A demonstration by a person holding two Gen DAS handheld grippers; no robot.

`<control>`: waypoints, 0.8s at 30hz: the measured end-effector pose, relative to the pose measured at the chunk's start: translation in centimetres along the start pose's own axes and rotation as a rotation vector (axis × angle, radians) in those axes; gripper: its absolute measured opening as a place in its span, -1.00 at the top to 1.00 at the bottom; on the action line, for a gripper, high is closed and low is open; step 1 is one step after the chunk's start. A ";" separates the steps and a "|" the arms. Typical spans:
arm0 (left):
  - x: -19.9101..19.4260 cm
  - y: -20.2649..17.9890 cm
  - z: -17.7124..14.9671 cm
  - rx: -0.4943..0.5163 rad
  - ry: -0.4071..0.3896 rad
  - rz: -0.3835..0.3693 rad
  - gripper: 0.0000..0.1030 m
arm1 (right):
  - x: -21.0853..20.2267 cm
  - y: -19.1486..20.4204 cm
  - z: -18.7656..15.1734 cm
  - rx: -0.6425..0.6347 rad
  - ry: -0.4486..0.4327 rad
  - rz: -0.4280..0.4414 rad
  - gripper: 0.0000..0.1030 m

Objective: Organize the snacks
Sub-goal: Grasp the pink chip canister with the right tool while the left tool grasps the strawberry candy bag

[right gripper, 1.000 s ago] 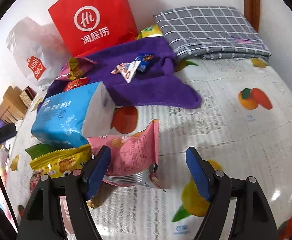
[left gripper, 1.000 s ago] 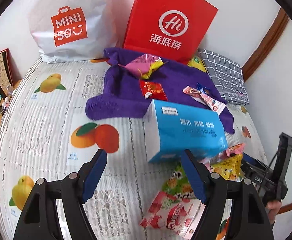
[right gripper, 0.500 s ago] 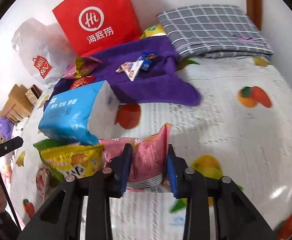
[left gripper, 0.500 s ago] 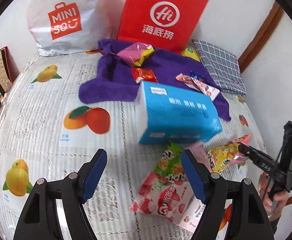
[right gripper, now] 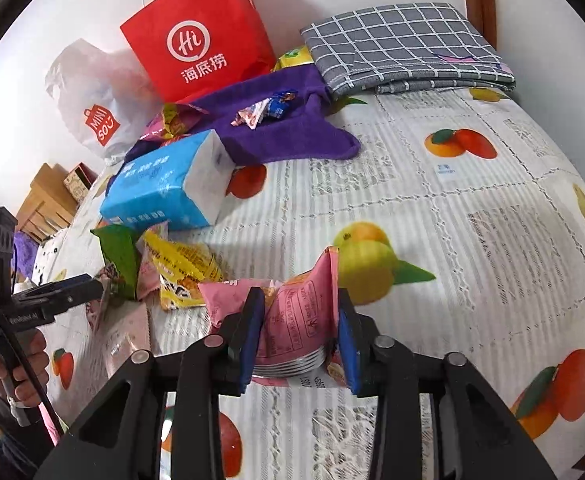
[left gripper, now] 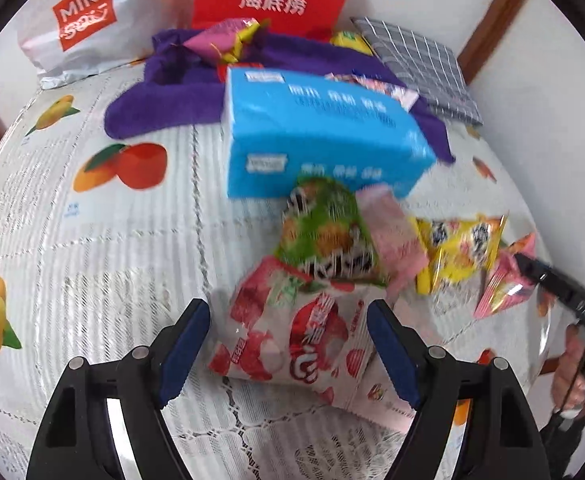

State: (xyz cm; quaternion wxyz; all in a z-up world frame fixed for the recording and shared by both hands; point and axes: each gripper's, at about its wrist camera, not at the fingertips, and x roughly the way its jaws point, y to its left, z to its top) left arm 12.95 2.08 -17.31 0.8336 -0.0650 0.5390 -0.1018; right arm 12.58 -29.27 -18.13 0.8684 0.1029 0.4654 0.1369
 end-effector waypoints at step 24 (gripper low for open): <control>-2.6 1.0 -1.7 0.070 -0.114 0.020 -0.21 | 0.5 3.5 -2.5 -0.042 -0.024 -0.114 -0.31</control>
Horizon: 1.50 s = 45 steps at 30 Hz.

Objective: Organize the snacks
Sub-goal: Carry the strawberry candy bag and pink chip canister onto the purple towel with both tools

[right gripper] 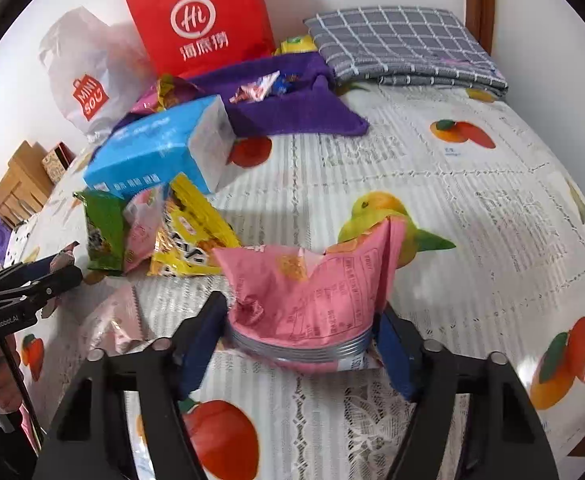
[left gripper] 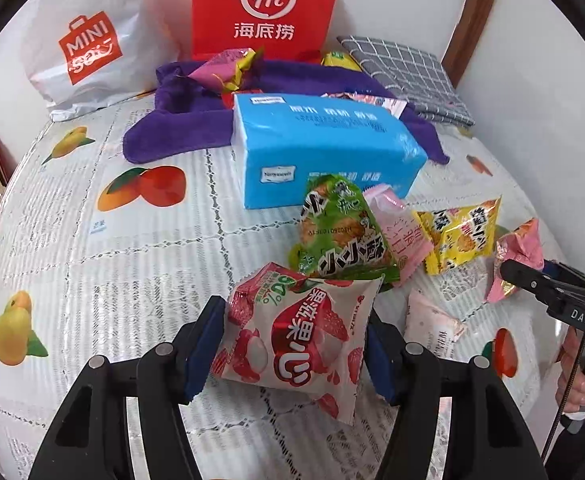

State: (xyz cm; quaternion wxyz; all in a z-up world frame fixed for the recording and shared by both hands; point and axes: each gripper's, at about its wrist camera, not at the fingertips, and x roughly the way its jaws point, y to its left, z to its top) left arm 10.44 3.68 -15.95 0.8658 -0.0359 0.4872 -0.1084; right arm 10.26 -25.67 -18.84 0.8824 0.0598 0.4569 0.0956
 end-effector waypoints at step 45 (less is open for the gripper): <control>-6.4 1.4 7.9 0.039 -0.132 -0.093 -0.21 | -9.0 9.6 7.8 0.053 -0.258 -0.013 -0.31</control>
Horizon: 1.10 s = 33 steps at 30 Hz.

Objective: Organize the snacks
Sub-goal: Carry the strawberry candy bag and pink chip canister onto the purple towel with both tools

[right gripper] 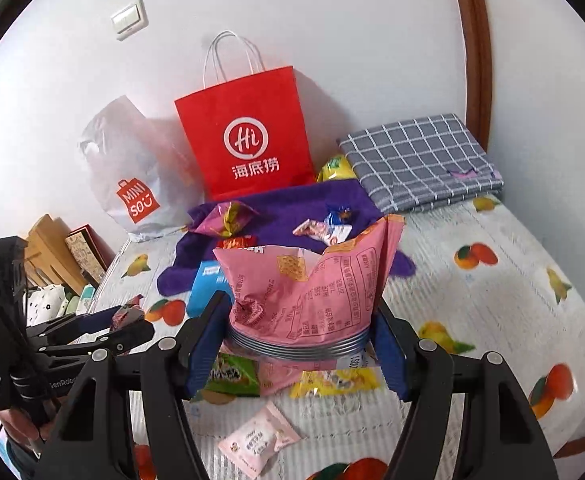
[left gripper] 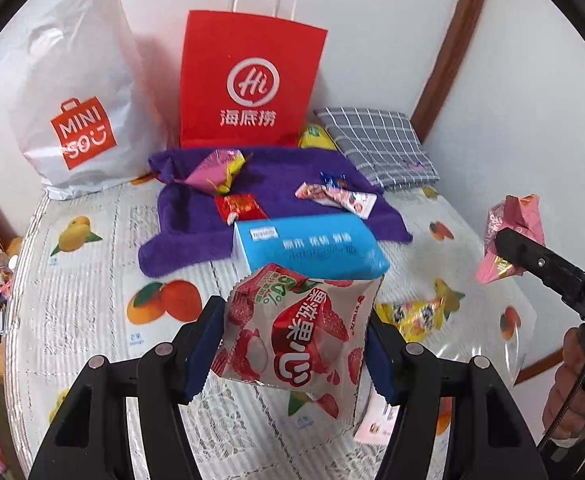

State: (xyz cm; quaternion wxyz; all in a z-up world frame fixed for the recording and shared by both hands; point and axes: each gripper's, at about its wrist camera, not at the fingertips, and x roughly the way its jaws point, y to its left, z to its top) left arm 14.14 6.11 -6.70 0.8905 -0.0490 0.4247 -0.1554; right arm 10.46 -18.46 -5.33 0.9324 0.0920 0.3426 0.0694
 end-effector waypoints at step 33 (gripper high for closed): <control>1.0 -2.0 8.4 -0.047 -0.066 0.133 -0.21 | 6.8 -2.2 8.0 -0.080 0.054 0.075 -0.32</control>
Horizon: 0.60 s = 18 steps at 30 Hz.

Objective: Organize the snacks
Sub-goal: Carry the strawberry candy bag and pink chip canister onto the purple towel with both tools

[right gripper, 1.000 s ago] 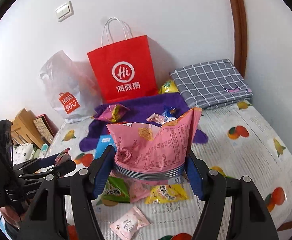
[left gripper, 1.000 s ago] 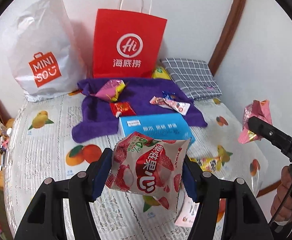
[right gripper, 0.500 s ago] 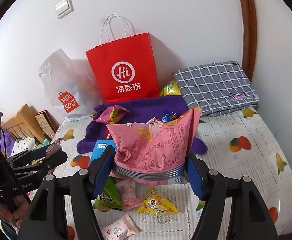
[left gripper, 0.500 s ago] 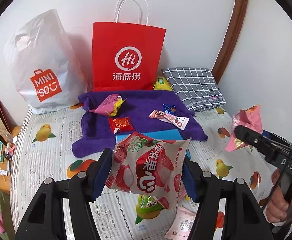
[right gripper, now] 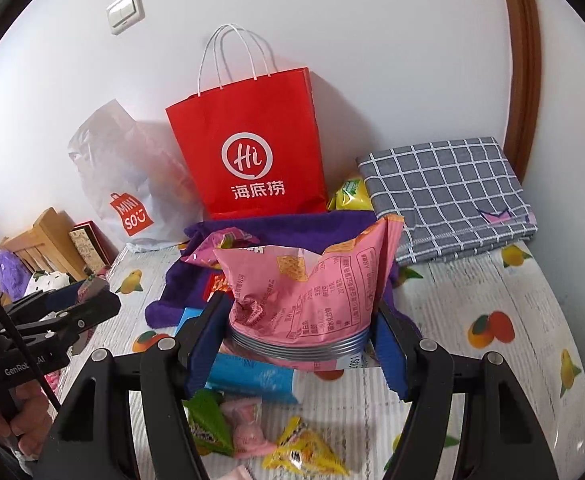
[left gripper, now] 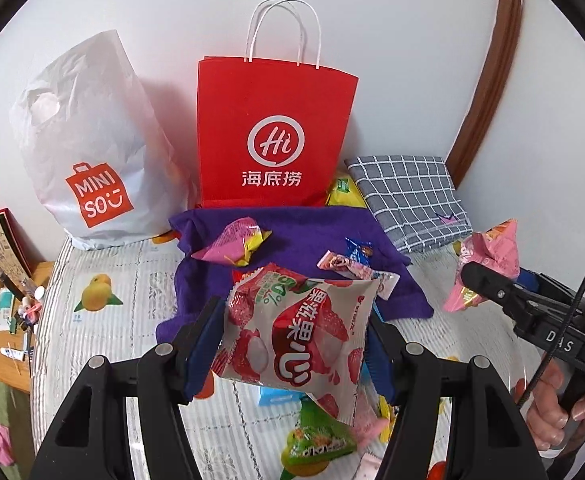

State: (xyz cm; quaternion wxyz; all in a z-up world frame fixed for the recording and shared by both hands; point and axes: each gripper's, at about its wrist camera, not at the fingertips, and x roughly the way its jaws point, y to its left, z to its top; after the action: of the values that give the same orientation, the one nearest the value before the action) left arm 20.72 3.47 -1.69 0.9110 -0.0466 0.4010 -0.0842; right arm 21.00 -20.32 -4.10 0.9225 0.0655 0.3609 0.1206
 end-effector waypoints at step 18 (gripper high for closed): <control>5.4 1.7 3.6 -0.022 0.061 0.044 -0.21 | 5.3 0.1 5.0 -0.049 0.007 0.028 -0.32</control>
State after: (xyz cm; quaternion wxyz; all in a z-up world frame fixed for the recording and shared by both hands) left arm 27.16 4.13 -3.46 0.8994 -0.0451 0.4303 -0.0613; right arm 28.20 -18.94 -3.85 0.9207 0.0474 0.3602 0.1428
